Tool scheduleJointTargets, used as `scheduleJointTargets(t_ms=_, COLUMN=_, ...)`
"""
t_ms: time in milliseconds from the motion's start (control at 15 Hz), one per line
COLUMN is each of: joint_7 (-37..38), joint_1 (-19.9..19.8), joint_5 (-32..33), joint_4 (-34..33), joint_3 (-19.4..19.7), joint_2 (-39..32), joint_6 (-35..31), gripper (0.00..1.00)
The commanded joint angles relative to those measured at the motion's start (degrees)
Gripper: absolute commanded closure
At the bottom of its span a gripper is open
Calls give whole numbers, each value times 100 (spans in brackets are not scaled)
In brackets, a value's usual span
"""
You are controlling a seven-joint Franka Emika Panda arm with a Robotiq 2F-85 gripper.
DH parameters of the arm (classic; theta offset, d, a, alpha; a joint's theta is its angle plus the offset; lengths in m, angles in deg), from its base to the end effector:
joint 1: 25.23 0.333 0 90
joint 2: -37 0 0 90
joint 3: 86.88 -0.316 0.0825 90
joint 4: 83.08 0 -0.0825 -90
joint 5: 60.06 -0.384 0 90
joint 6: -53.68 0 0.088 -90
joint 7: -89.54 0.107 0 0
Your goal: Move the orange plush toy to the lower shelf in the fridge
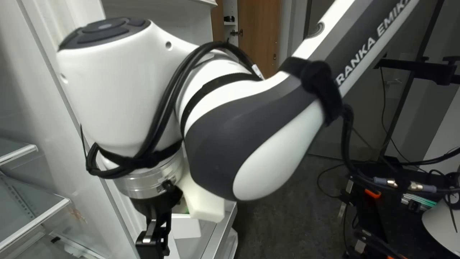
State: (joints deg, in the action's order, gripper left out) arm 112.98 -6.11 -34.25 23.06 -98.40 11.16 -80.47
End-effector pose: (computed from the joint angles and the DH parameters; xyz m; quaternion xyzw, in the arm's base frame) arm 0.5636 0.3158 0.2882 0.9713 0.2025 0.0799 0.0956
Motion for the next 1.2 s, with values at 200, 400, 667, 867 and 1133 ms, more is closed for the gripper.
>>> scheduleJointTargets(t_ms=200, joint_7=-121, joint_1=28, joint_5=-570, joint_4=222, joint_3=194, joint_2=611, joint_6=665, gripper=0)
scheduleJointTargets(t_ms=400, joint_7=-32, joint_1=-39, joint_5=-733, joint_4=355, joint_3=266, joint_2=834, joint_6=808, gripper=0)
scheduleJointTargets(t_ms=667, joint_7=72, joint_1=-162, joint_5=-951, joint_4=730, joint_3=362, joint_2=1253, joint_6=851, gripper=0)
scheduleJointTargets(t_ms=867, joint_7=284, joint_1=-237, joint_5=-937, joint_4=1246, joint_3=423, joint_2=1734, joint_6=736, gripper=0)
scheduleJointTargets(t_ms=1133, joint_7=604, joint_1=-337, joint_5=-865, joint_4=1951, joint_3=395, joint_2=2338, joint_6=675, gripper=0)
